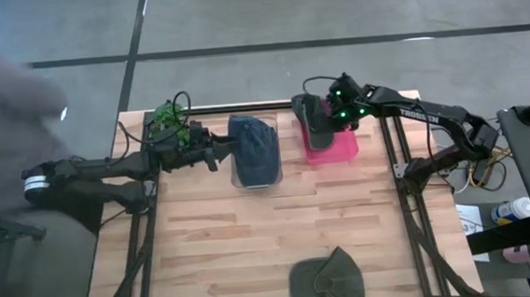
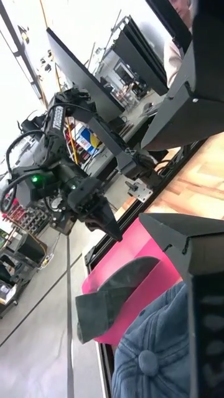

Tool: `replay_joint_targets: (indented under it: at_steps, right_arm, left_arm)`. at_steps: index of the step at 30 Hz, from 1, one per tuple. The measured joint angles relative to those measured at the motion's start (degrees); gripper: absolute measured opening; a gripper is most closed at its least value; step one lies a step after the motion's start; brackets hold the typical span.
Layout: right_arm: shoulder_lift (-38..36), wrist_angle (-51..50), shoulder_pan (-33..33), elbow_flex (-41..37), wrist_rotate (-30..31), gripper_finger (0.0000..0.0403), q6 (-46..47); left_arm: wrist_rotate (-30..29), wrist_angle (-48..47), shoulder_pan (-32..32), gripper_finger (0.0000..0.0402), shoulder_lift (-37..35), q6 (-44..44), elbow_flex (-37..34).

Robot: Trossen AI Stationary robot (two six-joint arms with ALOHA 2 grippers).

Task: Pick & Place hat
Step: Put the left green cap into the red bin

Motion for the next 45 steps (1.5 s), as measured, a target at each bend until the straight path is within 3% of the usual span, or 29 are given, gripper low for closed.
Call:
replay_joint_targets:
  at_steps: [5, 11, 23, 28, 36, 41, 45]
  right_arm:
    - [3.2, -0.5, 3.4, 2.5, 8.9, 0.02, 1.3]
    - [7.3, -2.3, 7.3, 8.0, 20.4, 0.0211, 1.9]
    - [19.3, -7.9, 12.8, 13.8, 24.6, 0.0207, 3.7]
    - [19.7, -8.0, 14.8, 13.9, 27.3, 0.0166, 6.3]
    - [19.5, -7.9, 15.1, 13.6, 32.5, 0.0022, 7.6]
    - [18.5, -6.3, 14.1, 13.6, 29.3, 0.0013, 6.5]
    - [13.1, -4.4, 12.8, 14.3, 20.8, 0.0012, 3.4]
  left_arm:
    - [0.0, 0.0, 0.0, 0.0167, 0.0, 0.1, 0.0]
    - [0.0, 0.0, 0.0, 0.0167, 0.0, 0.2, 0.0]
    - [0.6, -1.8, 0.0, 0.0167, 0.0, 0.6, 0.0]
    - [0.6, -3.8, 0.0, 0.0167, 0.0, 0.7, -0.1]
    - [0.6, -4.5, 0.0, 0.0167, 0.0, 3.2, -0.1]
    - [1.3, -4.5, 0.0, 0.0167, 0.0, 3.5, -0.1]
    - [1.8, -4.5, 0.0, 0.0167, 0.0, 3.4, -0.1]
